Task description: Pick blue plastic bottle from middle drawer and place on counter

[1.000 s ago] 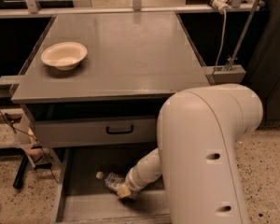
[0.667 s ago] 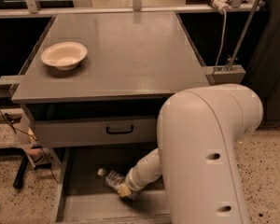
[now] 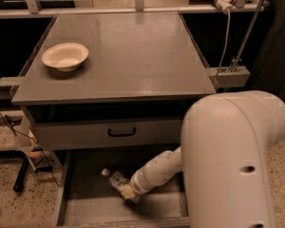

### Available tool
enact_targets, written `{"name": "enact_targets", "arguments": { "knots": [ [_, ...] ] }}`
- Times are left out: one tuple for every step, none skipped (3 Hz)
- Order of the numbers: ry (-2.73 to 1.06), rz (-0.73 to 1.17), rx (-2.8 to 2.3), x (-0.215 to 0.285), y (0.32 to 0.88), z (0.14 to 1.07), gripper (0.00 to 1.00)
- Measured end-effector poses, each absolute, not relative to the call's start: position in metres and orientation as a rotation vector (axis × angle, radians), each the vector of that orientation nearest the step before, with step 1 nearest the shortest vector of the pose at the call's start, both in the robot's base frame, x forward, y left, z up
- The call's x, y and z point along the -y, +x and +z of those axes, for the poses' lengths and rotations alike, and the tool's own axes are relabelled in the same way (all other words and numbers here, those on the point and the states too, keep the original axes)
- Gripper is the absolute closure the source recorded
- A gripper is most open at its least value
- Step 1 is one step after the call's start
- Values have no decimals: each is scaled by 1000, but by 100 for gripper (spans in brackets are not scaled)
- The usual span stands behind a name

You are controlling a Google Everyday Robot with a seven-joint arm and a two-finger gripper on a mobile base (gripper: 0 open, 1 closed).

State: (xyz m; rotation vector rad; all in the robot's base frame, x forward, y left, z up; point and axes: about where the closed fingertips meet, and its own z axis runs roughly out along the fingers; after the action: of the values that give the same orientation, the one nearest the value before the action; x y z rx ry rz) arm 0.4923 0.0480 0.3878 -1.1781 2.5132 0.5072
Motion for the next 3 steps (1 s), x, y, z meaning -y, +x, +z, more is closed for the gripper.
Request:
{"name": "enact_targets", "arguments": {
  "knots": [
    [-1066,531,-2504,-25,489,417,100],
    [-989,525,-2512,0,484,439,100],
    [-942,497,-2551,29,470,458,100]
  ]
}}
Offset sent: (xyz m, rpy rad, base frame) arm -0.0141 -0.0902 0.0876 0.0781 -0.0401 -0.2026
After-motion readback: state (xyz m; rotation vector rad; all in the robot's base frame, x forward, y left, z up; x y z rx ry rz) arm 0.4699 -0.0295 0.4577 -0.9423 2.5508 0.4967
